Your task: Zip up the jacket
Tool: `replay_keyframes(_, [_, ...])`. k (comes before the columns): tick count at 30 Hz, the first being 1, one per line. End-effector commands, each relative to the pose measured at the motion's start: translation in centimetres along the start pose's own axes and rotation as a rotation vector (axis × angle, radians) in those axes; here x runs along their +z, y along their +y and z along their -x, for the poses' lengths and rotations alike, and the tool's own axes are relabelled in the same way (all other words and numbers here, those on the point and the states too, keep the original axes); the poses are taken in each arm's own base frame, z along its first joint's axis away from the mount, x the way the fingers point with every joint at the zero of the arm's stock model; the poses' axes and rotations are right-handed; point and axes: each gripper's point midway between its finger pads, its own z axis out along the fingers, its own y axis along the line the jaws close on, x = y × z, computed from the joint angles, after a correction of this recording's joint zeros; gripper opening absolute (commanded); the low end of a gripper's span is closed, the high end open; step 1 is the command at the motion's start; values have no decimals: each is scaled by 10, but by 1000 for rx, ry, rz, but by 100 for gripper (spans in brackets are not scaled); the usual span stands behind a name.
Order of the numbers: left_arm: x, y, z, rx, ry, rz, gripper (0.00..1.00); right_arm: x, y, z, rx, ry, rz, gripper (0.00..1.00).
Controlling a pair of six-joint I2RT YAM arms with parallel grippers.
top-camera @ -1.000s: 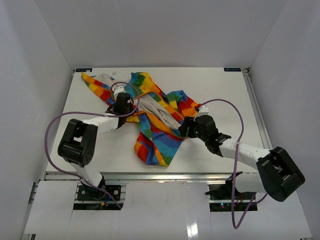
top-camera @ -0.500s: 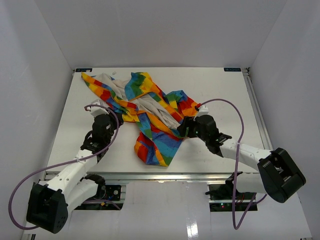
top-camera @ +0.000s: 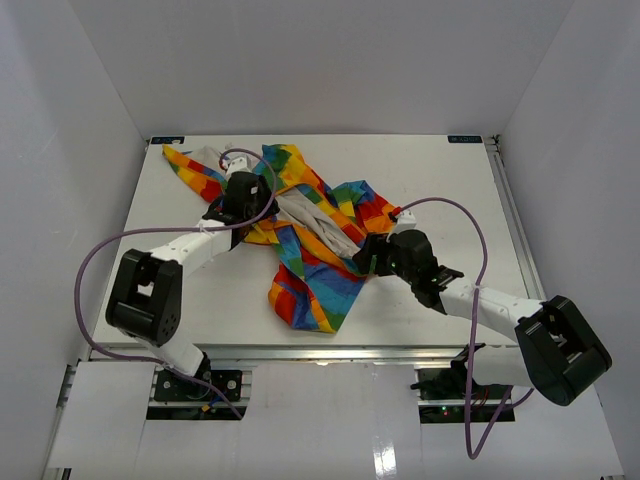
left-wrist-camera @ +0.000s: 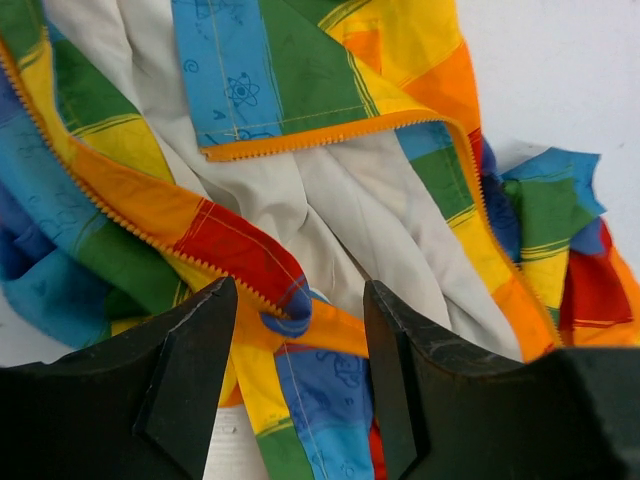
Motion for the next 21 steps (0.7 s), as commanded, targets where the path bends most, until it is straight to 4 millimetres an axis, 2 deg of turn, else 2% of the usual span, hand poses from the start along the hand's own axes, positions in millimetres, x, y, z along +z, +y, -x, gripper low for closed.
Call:
replay_keyframes(1, [12,-8,-3,65,55,-8,65,0,10,13,-1,-33,38,78])
replay_keyframes(4, [24,0,-15,81,100,36,66,-1,10,14,-3,-34,41,78])
replay_keyframes(10, [33,17,-33,91,135,101,64,-2,12,16,-6,-38,50,79])
replay_keyframes(13, [32,23,-38,101,146,117,55,-2,12,15,-8,-37,51,79])
replay_keyframes(16, [26,29,-41,107,151,140,51,-3,13,16,-9,-40,54,80])
replay_keyframes(21, [11,40,-33,124,121,185,28,-4,14,17,-9,-43,60,80])
